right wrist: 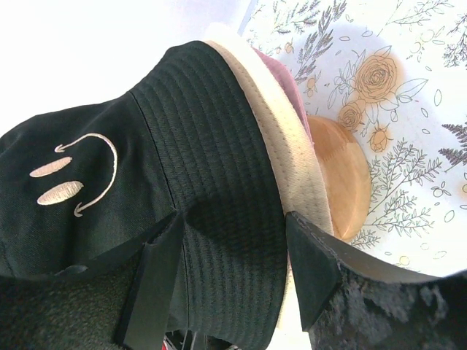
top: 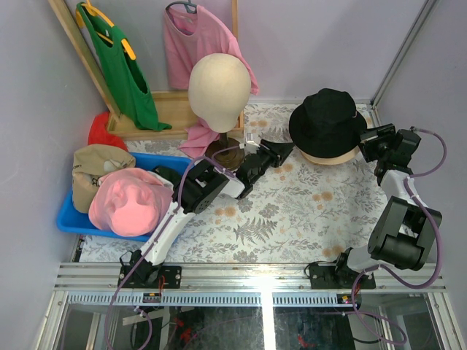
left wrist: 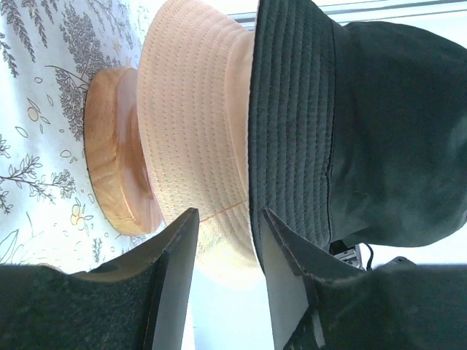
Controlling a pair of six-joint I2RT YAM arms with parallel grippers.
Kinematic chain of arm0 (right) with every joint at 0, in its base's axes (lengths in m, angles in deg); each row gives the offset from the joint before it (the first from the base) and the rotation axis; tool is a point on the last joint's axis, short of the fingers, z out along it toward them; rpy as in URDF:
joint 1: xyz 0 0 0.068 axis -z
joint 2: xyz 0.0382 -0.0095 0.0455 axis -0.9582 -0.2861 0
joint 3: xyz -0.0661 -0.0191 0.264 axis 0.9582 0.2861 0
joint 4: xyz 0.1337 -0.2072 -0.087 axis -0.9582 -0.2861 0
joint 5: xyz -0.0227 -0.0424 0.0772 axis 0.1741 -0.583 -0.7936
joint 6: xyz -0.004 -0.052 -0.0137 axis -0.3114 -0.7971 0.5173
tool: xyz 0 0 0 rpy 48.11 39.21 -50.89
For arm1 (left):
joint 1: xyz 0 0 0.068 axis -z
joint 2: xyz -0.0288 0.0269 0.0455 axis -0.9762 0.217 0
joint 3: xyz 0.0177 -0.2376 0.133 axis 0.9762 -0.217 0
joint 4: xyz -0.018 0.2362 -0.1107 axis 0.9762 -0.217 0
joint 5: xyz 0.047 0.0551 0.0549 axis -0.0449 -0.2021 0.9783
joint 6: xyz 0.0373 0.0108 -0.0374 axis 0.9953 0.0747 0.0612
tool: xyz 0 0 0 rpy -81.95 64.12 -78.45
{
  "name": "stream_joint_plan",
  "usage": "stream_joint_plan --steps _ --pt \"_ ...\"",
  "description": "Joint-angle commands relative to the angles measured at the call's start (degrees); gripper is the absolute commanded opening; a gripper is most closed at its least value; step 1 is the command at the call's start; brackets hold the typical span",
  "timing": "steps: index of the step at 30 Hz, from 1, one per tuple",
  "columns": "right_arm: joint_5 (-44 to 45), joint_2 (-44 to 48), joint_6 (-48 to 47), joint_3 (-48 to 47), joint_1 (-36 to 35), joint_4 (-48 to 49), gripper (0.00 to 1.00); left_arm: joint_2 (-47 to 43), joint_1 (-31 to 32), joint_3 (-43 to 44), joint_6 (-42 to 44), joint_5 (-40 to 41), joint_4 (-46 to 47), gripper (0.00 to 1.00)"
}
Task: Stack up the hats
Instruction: Move the hat stand to the center of the board.
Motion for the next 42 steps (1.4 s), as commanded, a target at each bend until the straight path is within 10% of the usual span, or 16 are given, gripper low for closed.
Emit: stream_joint_plan --steps 1,16,28,42 --pt "-1.5 0.9 -1.9 -0.1 0.2 0.9 0.65 -3.1 0.0 1.4 1.3 1.3 3.6 0.41" --pt "-2.9 0.9 -2.4 -1.2 1.2 0.3 0.65 0.1 -0.3 11.6 2.8 -0.5 -2.2 0.47" --pt "-5.4 -1.7 -1.5 -2.9 2.0 2.3 0.51 0.5 0.2 9.0 2.8 -2.1 -1.8 0.07" --pt "-8.4 -4.1 0.9 -4.3 2.0 5.5 0.44 -1.5 2.5 3.0 3.0 -3.0 -0.3 0.01"
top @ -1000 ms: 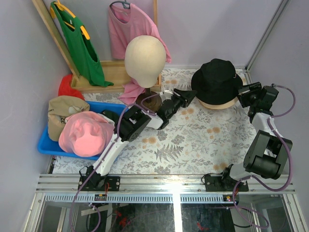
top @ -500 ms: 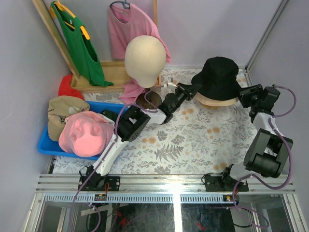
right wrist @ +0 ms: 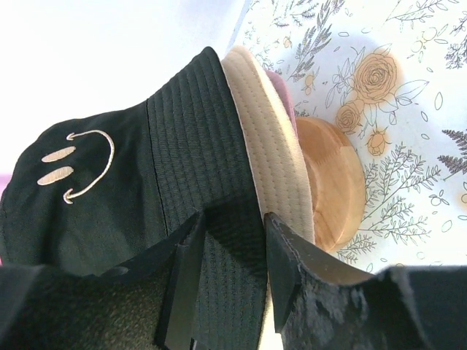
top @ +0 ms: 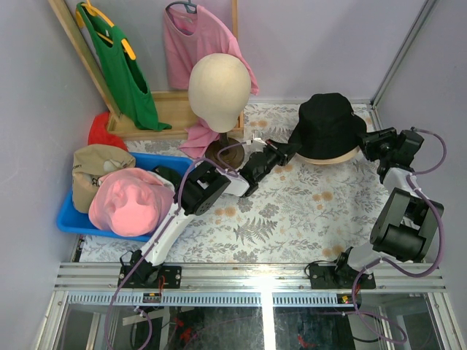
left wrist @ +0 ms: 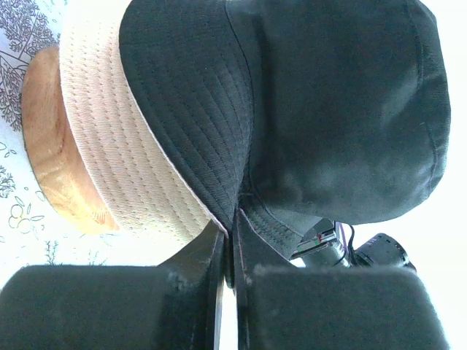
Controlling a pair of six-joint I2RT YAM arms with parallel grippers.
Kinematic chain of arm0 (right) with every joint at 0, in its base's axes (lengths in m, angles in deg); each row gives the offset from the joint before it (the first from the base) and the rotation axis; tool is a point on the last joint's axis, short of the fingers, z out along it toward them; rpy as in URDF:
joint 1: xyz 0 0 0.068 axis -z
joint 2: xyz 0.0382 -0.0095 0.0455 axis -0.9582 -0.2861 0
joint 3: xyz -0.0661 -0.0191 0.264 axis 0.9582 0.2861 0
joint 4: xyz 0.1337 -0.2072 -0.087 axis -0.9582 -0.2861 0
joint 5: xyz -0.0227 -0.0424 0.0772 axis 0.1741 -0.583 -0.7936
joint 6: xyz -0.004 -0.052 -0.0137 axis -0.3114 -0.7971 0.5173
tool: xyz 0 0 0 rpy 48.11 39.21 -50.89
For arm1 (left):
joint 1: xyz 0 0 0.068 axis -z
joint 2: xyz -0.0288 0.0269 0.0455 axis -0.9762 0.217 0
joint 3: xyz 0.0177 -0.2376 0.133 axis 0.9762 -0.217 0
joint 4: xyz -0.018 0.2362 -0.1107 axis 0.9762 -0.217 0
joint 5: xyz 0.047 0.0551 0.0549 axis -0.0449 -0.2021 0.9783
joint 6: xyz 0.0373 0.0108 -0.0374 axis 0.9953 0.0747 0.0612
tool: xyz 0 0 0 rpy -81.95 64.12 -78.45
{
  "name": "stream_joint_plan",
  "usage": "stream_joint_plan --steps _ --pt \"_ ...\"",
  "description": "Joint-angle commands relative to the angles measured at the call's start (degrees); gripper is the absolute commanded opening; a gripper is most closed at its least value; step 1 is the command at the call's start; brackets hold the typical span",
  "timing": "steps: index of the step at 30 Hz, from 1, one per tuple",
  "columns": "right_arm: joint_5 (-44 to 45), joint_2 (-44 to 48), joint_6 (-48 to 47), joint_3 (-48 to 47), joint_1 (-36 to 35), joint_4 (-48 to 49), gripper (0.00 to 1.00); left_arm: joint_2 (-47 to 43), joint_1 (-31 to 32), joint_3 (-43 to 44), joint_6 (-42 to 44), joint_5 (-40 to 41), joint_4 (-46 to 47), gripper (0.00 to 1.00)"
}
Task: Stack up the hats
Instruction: Move the hat stand to the center of the board.
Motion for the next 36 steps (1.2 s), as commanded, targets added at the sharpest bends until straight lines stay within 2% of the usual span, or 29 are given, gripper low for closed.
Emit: stream_joint_plan --steps 1,6,13,15,36 --pt "-3.5 0.0 1.2 -3.2 0.0 4.1 0.44 -1.5 0.5 -1.0 1.1 -1.5 2.1 0.0" --pt "-4.7 -0.3 1.9 -3.2 0.0 5.3 0.33 -2.3 1.0 -1.7 1.2 -2.0 1.9 0.0" --pt "-5.5 0.5 2.3 -2.6 0.0 5.3 0.04 -4.0 1.3 -3.2 1.6 -2.3 1.5 0.0" --pt "-5.0 1.6 1.9 -2.1 0.0 4.3 0.0 -4.8 1.4 -4.0 1.6 -2.1 1.2 0.0" --pt "-2.4 12.4 -2.4 4.4 0.0 -7.2 0.0 -13.6 2.5 -17.1 2.3 -3.3 2.7 0.0"
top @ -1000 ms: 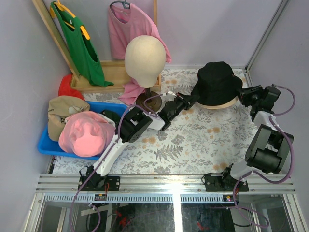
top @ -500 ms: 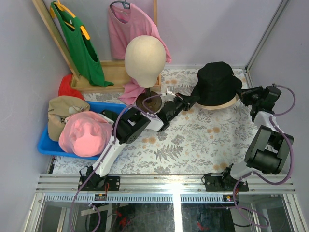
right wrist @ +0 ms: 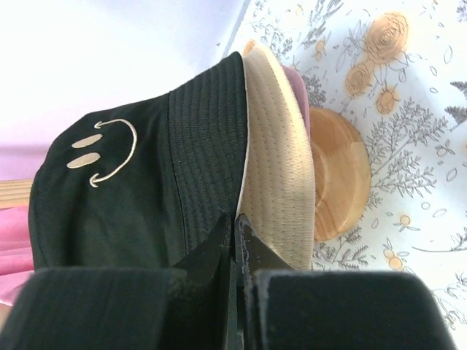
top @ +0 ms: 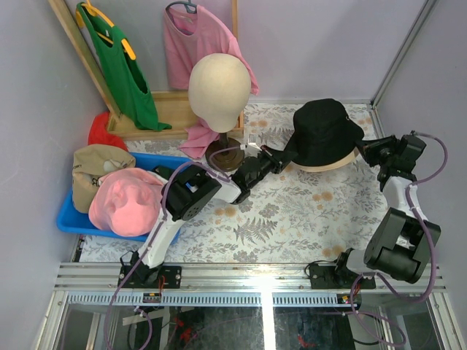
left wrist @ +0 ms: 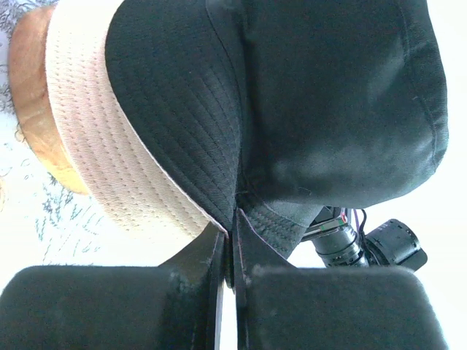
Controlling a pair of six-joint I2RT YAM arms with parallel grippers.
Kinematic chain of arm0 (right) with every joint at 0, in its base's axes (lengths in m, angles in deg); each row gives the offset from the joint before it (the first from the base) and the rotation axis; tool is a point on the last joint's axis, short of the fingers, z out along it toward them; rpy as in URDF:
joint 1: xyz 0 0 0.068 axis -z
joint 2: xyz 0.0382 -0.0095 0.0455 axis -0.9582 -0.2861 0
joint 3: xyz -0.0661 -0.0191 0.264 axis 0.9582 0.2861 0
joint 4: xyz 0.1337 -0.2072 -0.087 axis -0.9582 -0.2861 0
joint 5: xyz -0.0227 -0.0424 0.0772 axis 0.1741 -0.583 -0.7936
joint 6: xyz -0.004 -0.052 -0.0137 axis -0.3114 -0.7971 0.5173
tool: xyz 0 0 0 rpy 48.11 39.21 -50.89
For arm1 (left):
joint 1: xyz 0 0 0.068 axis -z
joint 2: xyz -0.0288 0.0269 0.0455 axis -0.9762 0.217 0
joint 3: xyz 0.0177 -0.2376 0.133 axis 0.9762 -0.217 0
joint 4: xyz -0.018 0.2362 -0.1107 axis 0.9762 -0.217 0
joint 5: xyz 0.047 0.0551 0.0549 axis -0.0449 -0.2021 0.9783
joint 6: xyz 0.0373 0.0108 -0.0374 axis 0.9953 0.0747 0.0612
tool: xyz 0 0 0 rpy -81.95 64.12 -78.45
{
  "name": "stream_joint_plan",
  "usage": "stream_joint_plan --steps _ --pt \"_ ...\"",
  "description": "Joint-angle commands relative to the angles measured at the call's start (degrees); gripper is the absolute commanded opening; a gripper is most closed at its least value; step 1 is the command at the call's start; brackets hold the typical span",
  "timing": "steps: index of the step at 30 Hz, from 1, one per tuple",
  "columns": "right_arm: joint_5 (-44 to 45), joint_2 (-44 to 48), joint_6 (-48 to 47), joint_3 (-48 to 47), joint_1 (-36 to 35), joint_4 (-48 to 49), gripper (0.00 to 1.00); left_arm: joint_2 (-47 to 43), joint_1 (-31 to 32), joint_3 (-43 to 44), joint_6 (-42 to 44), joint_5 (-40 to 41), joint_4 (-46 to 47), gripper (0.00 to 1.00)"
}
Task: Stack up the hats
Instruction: Move the hat stand to the center of the board.
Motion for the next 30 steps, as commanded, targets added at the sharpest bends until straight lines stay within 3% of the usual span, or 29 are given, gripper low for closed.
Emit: stream_joint_plan --steps 1,14,30 --pt "-0.3 4.1 -1.6 2.1 -0.2 -1.4 0.0 -2.7 1.0 -3.8 1.4 -1.8 3.7 0.0" --pt "-1.6 14.4 -3.0 8.1 -0.2 -8.5 0.0 -11.5 3.0 -15.9 2.7 -2.3 5.6 0.0" --pt "-3.3 30.0 -3.6 16.8 -0.7 -18.5 0.0 -26.4 6.9 -36.8 4.8 3.4 7.3 0.0"
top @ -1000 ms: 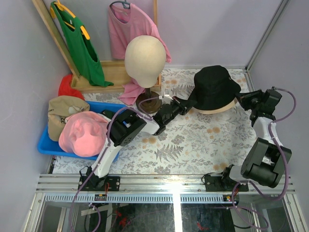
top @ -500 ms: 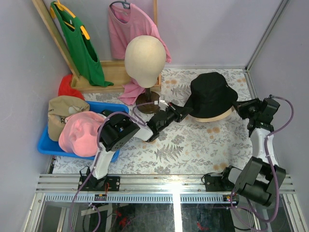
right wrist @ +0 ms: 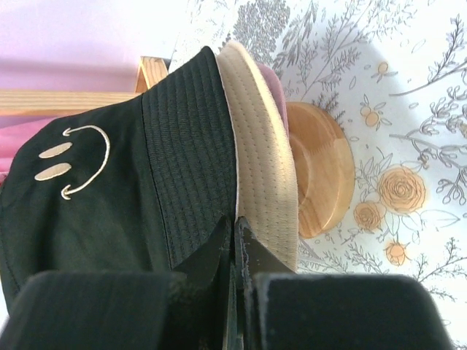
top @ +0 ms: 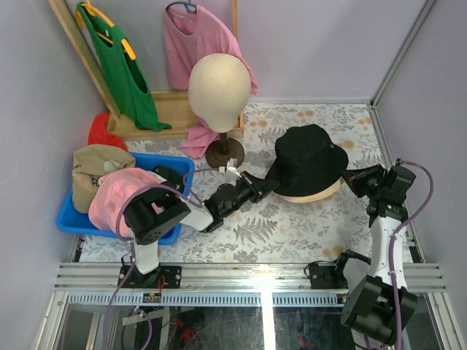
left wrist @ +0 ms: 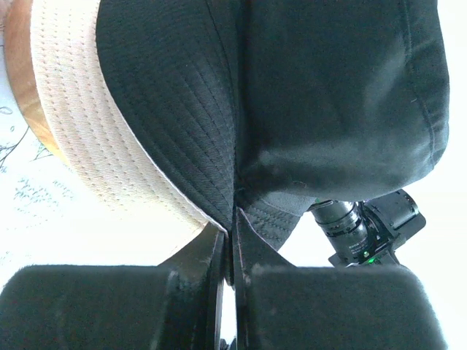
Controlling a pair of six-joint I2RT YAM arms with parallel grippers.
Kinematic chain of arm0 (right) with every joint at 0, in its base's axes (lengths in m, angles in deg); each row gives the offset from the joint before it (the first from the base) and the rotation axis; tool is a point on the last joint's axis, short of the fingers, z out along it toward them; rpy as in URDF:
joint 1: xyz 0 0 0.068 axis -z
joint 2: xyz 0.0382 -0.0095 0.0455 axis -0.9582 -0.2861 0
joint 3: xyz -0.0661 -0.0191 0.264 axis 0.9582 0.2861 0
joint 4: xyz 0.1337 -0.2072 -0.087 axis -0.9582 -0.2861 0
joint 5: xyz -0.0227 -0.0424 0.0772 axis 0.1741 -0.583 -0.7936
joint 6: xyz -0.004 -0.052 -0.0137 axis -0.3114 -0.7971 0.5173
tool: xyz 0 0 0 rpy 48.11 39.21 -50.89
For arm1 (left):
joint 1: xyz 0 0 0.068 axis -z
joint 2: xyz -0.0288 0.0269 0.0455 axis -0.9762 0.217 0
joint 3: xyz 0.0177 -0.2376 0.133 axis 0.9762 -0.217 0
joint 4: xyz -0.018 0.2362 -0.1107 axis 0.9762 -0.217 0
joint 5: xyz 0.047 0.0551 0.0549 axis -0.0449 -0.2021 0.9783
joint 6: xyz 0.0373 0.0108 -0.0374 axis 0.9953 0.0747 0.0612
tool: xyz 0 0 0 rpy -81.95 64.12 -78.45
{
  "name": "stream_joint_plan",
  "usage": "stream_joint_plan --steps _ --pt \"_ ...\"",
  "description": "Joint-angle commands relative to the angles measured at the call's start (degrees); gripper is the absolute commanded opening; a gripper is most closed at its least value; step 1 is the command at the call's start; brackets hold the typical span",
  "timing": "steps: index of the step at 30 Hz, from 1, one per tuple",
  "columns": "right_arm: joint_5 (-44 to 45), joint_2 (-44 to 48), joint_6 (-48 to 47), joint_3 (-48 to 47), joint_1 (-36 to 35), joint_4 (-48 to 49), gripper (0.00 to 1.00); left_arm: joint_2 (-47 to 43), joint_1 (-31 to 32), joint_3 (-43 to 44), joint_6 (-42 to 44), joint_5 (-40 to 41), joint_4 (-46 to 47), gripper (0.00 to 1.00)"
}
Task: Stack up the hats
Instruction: Move the hat stand to the center of the board.
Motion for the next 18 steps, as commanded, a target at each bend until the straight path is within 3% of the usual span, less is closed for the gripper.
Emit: stream_joint_plan --steps 1,8,18 --pt "-0.5 3.0 -1.1 1.7 -0.1 -1.6 0.0 -2.3 0.7 -3.8 2.3 1.8 3.1 0.0" --pt "-1.1 -0.8 -3.8 0.4 -0.1 -3.4 0.0 -1.9 0.2 -1.8 2.0 1.6 -3.1 0.01" --pt "1.7 -2.5 -8.2 2.4 0.0 -5.7 0.0 5.0 -1.0 2.1 -0.5 -1.9 -3.0 0.0"
